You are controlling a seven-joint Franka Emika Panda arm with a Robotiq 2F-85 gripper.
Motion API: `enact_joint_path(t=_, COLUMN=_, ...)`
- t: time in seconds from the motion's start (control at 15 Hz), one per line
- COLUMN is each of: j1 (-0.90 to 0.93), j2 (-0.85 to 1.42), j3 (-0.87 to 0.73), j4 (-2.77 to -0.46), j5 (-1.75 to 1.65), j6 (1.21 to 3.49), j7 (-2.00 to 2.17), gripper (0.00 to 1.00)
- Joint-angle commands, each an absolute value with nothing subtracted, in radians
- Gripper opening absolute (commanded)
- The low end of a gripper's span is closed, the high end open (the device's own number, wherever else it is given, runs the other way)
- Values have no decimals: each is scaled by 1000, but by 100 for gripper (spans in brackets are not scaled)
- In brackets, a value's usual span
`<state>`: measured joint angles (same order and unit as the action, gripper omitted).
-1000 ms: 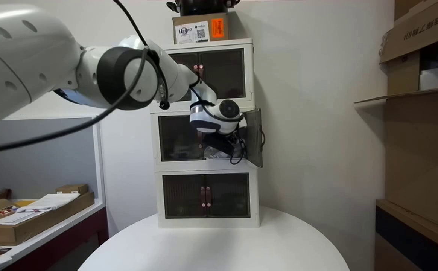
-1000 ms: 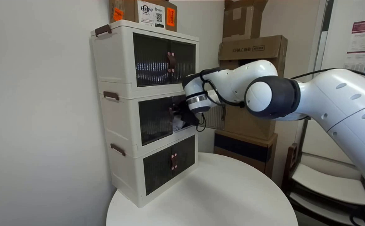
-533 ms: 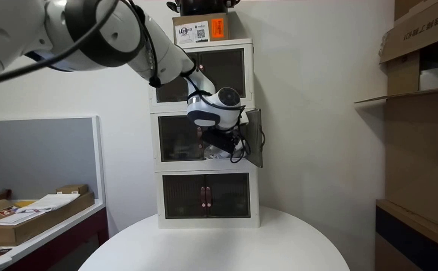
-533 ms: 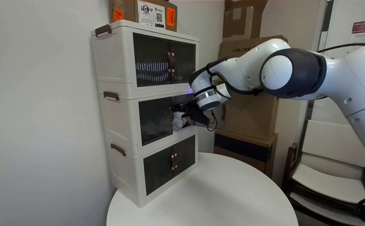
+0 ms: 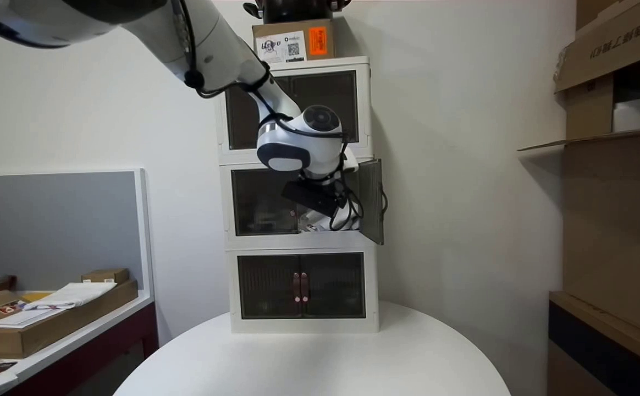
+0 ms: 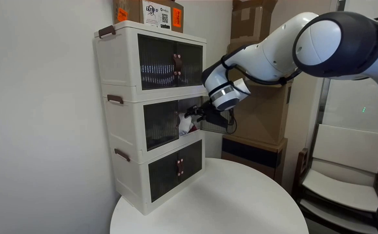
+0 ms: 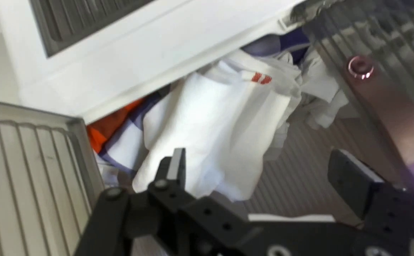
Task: Move the towel to the cabinet in the middle
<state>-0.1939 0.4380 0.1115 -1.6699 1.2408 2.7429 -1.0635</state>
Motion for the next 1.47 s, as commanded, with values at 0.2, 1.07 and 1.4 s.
enact_joint_path(t=0.2, j1=-122, j2=204, j3=2, j4=-2041, j5=900, j6=2719, j7=-762, gripper=100)
enact_joint_path(t=1.07, j1=-79, j2=-103, j3=-48, j4=-2236, j5=-17, j6=2090, j7=-265, gripper=100)
enact_joint_path(t=1.4, j1=-49, j2=-172, j3=-19, j4=-2348, j5=-185, j6=2251, j7=-181, gripper=100)
